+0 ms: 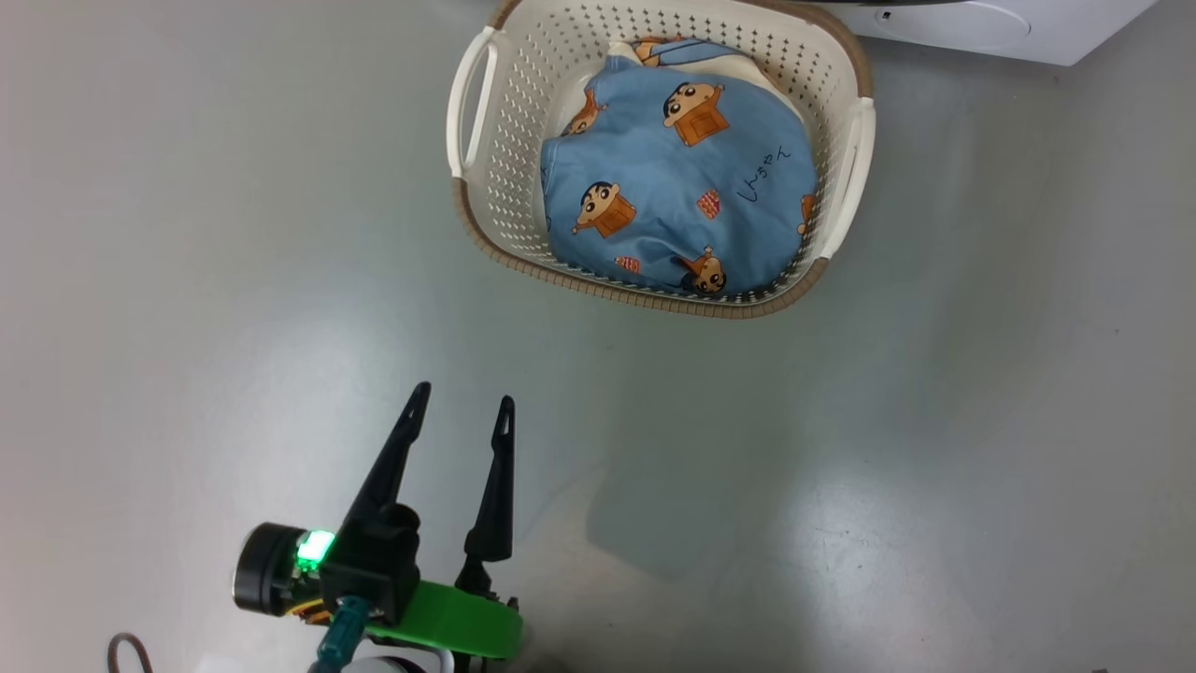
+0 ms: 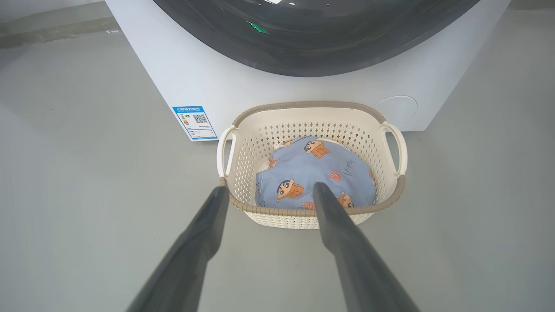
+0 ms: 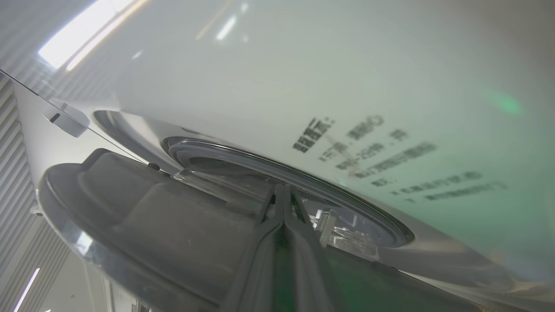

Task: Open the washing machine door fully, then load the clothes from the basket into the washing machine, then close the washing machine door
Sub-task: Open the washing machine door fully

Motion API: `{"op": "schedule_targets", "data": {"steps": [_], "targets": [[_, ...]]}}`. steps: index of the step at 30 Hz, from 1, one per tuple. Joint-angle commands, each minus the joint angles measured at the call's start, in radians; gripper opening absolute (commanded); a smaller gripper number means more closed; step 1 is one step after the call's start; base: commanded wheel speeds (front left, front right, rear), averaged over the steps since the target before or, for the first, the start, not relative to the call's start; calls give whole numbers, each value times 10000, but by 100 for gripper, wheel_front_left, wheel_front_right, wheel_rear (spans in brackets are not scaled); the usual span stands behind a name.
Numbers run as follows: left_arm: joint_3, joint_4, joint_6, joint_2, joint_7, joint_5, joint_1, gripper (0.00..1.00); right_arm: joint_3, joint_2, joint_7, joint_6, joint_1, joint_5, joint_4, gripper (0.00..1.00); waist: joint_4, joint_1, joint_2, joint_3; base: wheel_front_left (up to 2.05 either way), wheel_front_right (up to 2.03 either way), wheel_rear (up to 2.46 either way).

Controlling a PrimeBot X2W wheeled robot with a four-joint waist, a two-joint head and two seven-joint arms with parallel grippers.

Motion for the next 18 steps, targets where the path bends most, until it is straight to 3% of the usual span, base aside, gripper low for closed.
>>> {"op": "schedule_targets", "data": {"steps": [1, 18], "targets": [[363, -118, -31, 160, -63, -95, 191, 100, 226, 188, 188, 19, 115, 75, -408, 0, -24, 0, 0, -34, 0, 0, 0], [555, -93, -35, 160, -63, -219, -26, 100, 777, 518, 644, 19, 545, 76, -607, 0, -296, 0, 0, -210, 0, 0, 0]]}}
